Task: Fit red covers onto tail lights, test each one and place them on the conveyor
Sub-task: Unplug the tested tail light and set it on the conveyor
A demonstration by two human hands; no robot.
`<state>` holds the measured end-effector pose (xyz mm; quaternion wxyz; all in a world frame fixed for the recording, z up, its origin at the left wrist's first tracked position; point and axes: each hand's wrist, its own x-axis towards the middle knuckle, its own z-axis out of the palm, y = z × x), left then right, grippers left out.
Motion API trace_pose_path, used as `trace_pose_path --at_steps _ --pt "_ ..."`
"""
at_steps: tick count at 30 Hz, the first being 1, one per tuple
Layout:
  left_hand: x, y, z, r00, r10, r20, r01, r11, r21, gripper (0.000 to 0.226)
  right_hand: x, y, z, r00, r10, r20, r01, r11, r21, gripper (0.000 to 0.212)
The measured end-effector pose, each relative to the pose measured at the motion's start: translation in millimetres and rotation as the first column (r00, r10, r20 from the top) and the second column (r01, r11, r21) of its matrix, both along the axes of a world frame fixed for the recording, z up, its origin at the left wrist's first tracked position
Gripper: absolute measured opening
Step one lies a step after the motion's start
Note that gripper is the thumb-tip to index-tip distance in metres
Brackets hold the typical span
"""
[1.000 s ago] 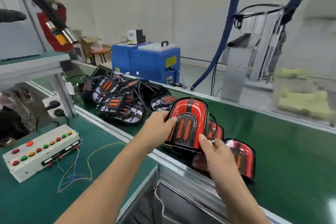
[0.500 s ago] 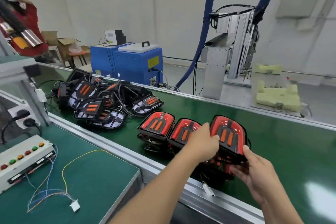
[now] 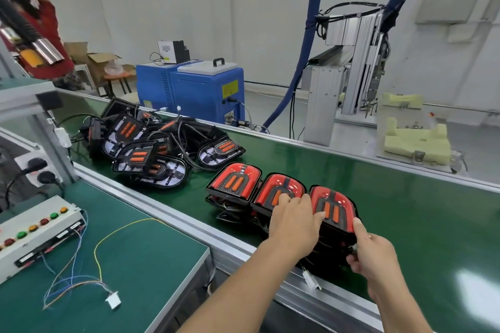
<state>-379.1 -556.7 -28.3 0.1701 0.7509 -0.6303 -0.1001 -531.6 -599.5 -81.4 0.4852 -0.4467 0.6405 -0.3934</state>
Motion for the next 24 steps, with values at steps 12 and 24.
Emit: trace_pose_path --at_steps 12,24 --pt "1.5 -2.6 -10.7 0.988 -0.066 0.141 0.061 0.997 0.039 0.055 3.4 -5.0 -15.0 0.996 0.055 -0.072 -0.054 0.998 0.017 0.09" --pt "10.5 6.6 -16.6 0.994 -0.065 0.089 0.068 0.997 -0.032 0.068 6.3 14.6 -3.3 0.993 -0.041 -0.114 0.007 0.959 -0.285 0.079"
